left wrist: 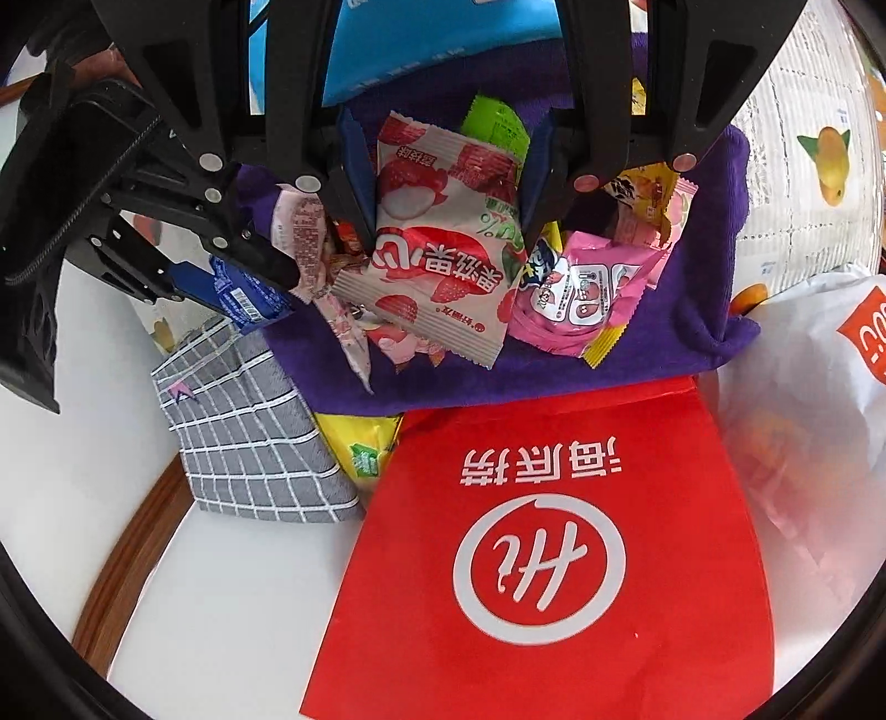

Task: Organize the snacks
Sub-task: 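Lower both bags onto the purple towel and open both grippers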

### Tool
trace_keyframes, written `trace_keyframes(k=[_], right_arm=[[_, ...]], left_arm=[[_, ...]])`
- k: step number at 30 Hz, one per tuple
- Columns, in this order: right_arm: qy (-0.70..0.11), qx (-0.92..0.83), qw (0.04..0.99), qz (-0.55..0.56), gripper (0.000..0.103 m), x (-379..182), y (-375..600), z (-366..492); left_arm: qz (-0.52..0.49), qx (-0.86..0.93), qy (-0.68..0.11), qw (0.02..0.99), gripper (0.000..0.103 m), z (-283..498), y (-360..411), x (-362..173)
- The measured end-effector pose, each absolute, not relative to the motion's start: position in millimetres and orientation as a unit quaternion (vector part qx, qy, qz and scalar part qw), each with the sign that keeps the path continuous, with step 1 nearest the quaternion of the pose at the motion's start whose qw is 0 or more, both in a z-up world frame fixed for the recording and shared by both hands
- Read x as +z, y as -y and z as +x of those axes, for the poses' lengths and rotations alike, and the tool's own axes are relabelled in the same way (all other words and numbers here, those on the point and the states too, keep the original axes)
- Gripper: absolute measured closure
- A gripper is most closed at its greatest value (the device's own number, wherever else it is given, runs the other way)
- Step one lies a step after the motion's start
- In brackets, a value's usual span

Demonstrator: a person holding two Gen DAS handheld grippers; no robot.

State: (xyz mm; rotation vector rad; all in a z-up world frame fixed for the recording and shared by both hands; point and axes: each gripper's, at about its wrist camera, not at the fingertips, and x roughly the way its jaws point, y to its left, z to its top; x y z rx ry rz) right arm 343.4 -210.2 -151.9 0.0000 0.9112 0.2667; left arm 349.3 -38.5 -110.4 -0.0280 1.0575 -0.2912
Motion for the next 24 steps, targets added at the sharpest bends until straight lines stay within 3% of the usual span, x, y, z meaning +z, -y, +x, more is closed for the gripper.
trace_keyframes(k=[24], right_arm=[[-0.479, 0.118, 0.870, -0.004, 0.058, -181.9, 196.7, 352.8]], left_arm=[[-0.028, -0.127, -0.540, 0.832, 0.055, 365.9, 30.2, -140.8]])
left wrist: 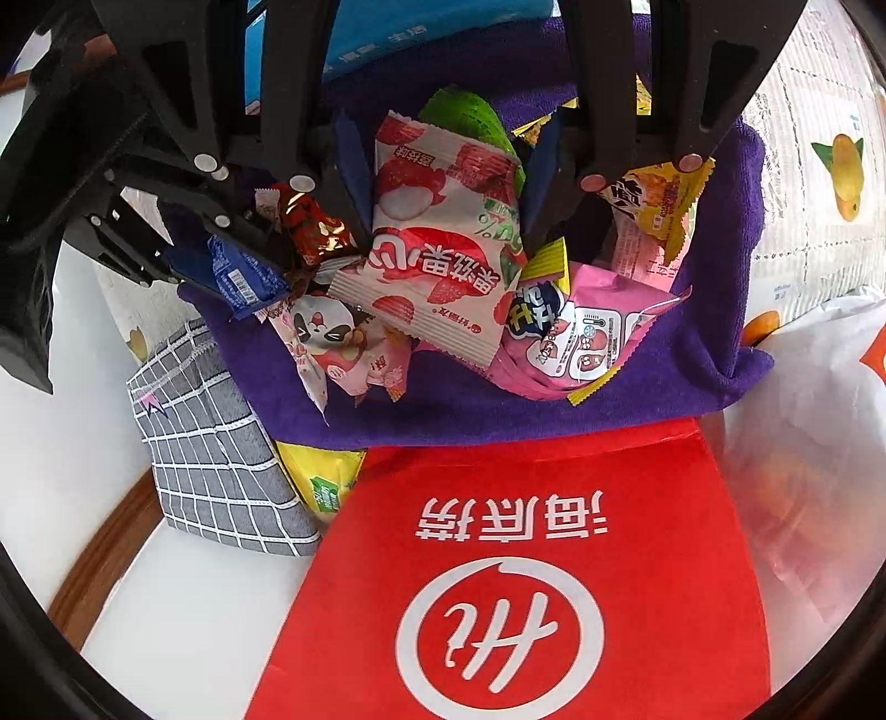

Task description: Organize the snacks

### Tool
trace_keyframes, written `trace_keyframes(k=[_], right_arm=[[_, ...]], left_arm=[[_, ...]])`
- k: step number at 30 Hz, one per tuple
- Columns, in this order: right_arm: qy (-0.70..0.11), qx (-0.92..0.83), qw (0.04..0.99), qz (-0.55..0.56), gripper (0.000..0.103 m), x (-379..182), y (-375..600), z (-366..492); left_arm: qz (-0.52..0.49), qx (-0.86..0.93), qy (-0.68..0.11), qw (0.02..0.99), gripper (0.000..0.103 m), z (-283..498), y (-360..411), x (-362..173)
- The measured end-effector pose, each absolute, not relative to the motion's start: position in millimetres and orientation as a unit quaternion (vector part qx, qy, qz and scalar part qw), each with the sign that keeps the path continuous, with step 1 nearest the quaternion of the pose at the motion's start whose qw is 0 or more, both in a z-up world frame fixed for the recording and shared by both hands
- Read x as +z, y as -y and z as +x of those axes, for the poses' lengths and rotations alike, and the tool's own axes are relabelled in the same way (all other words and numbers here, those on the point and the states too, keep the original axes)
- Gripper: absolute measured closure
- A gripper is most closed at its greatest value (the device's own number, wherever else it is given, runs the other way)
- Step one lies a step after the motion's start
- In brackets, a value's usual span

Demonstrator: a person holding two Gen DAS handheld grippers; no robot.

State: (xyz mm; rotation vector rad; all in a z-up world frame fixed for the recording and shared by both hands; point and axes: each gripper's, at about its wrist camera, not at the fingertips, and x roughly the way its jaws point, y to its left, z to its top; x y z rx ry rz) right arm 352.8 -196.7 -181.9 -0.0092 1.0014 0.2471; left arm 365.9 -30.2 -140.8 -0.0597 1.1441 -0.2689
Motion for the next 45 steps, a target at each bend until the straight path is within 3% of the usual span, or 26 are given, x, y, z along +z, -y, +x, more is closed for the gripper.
trace_keyframes(k=[4, 8, 15, 22, 31, 35, 45], right_arm=[[-0.487, 0.127, 0.864, 0.003, 0.054, -176.7, 195.8, 352.5], [-0.466, 0.116, 0.877, 0.011, 0.037, -159.5, 197.9, 344.8], [-0.448, 0.105, 0.888, 0.027, 0.029, -126.3, 198.6, 327.9], [-0.445, 0.106, 0.889, 0.041, 0.028, -95.9, 193.1, 291.2], [-0.430, 0.084, 0.898, 0.033, 0.028, -52.2, 186.3, 217.5], [-0.417, 0.066, 0.906, 0.029, 0.015, -36.7, 189.6, 181.0], [-0.379, 0.048, 0.923, 0.057, 0.006, -5.3, 210.8, 95.2]], left_arm=[[-0.036, -0.127, -0.541, 0.831, 0.048, 363.2, 25.6, -137.2], [-0.029, -0.126, -0.526, 0.841, 0.038, 358.3, 24.2, -123.5], [-0.030, -0.123, -0.491, 0.862, 0.022, 341.2, 15.1, -86.7], [-0.032, -0.114, -0.469, 0.875, 0.021, 305.0, 5.3, -58.4], [-0.017, -0.085, -0.426, 0.901, 0.013, 231.7, 0.0, -24.4], [-0.018, -0.068, -0.412, 0.908, 0.012, 195.3, -2.8, -15.1], [-0.013, -0.033, -0.373, 0.927, 0.008, 111.2, -1.2, 19.4]])
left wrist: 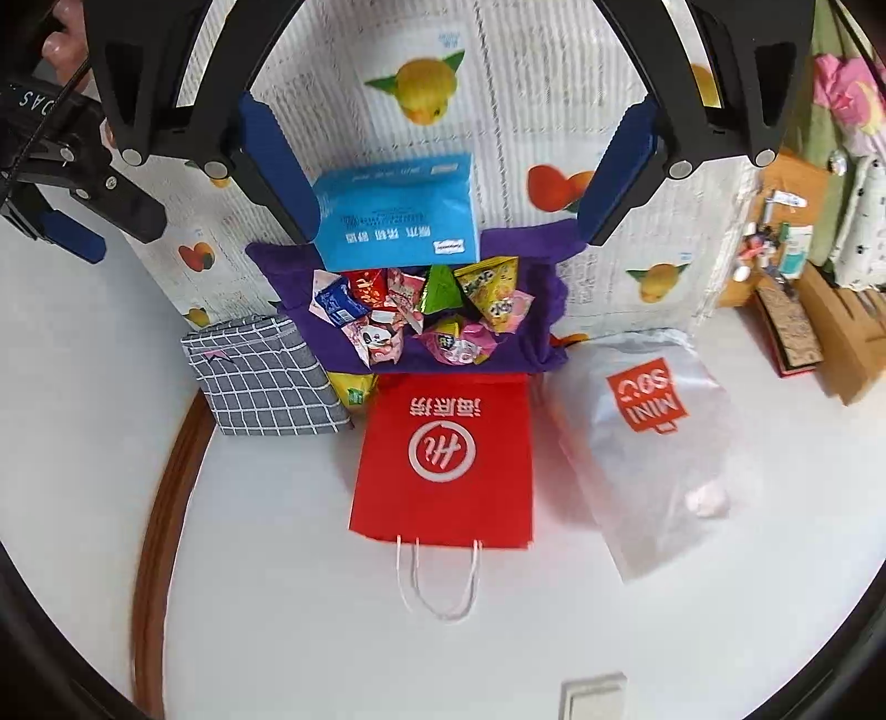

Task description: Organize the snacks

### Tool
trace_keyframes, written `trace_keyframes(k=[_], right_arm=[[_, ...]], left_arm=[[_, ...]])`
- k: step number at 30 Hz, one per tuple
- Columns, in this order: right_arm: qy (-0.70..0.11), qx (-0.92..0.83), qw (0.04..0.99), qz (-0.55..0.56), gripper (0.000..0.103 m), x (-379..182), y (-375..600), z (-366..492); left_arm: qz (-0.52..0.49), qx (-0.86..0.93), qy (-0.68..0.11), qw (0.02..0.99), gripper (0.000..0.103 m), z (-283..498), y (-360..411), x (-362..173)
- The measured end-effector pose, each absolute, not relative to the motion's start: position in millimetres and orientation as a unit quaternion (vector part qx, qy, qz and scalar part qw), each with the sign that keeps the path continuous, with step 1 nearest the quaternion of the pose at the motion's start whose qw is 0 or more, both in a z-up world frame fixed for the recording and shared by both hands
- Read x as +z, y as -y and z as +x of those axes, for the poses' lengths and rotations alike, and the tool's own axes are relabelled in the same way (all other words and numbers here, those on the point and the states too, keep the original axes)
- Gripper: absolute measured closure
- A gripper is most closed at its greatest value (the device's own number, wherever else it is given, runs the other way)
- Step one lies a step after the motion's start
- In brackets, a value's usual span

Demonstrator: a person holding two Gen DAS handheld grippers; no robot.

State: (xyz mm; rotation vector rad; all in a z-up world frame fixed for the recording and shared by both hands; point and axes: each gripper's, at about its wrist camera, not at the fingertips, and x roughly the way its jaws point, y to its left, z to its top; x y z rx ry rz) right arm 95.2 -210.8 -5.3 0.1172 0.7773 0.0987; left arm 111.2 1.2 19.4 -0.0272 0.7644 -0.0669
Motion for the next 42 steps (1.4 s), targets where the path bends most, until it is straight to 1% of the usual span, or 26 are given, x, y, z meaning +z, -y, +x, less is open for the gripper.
trace_keyframes(k=[4, 16, 27, 42], right_arm=[[-0.362, 0.022, 0.931, 0.040, 0.001, 4.4, 213.3, 67.9], [-0.345, 0.020, 0.938, 0.033, 0.001, 12.8, 216.3, 0.9], [-0.333, 0.024, 0.942, 0.025, 0.001, 17.1, 215.0, -15.1], [-0.335, 0.019, 0.941, 0.035, 0.001, 15.1, 221.5, -18.3]], left_arm=[[-0.004, -0.020, -0.353, 0.935, 0.004, 80.8, 2.8, 31.3], [0.001, -0.001, -0.326, 0.945, 0.003, 15.4, 14.5, 36.1], [0.003, 0.002, -0.314, 0.949, 0.003, 2.4, 19.2, 41.5], [0.005, -0.004, -0.319, 0.948, 0.003, 2.7, 25.0, 39.5]])
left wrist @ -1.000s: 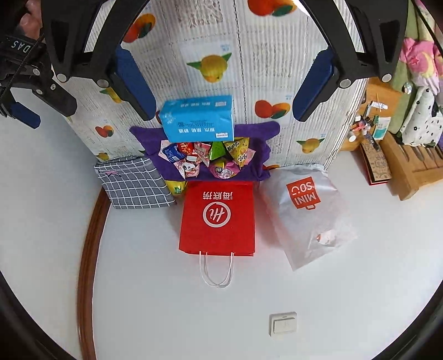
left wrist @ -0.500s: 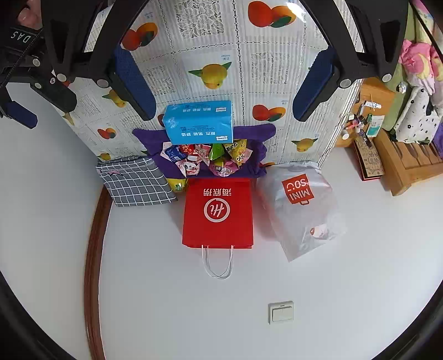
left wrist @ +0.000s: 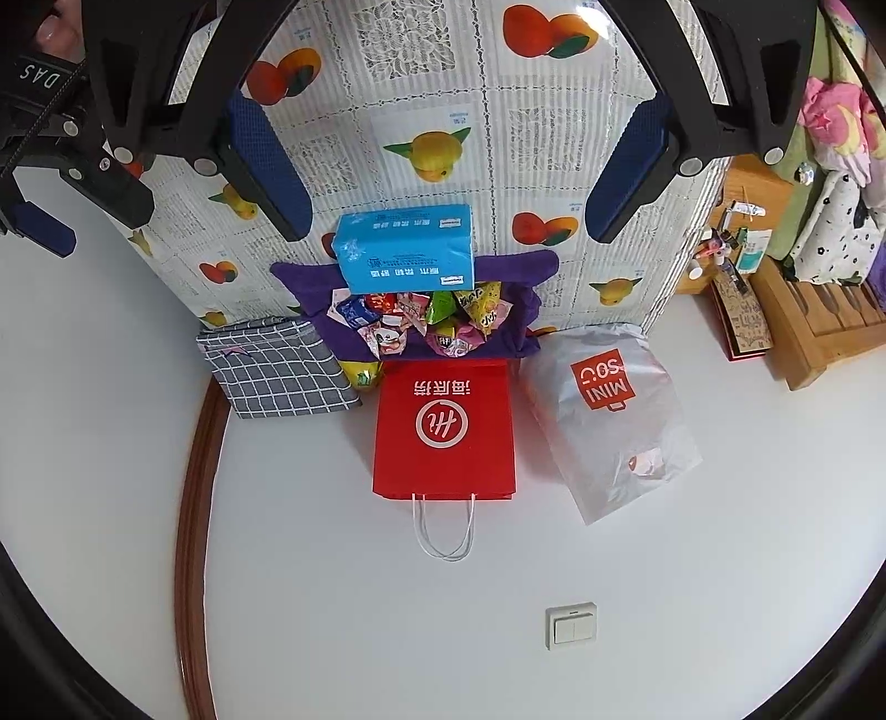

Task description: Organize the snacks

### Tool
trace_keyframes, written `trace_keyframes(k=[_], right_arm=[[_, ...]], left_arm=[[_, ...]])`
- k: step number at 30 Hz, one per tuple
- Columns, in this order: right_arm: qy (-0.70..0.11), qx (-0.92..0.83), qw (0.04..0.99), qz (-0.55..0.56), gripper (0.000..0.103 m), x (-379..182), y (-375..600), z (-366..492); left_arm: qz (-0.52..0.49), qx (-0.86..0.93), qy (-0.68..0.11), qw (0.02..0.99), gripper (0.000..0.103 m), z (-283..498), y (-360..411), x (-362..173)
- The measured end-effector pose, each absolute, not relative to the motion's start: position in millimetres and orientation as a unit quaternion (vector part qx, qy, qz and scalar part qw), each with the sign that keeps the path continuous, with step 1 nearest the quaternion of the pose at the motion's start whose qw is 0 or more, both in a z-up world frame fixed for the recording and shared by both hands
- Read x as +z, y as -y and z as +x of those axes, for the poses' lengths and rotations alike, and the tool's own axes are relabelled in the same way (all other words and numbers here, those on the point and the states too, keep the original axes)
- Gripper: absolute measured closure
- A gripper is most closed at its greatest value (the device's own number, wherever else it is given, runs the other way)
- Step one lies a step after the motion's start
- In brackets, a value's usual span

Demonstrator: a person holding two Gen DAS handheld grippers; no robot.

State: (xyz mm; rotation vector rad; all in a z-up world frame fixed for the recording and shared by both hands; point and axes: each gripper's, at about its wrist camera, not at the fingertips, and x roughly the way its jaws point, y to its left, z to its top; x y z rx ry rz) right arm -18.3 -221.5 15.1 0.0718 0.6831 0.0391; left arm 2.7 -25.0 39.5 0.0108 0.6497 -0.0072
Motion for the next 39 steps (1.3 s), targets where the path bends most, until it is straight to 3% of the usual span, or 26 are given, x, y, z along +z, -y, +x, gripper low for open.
trace_keyframes(k=[39], right_arm=[[-0.327, 0.025, 0.944, 0.031, 0.001, 20.2, 216.4, -23.8]], left_arm=[[0.002, -0.004, -0.322, 0.947, 0.003, 3.3, 23.9, 37.1]])
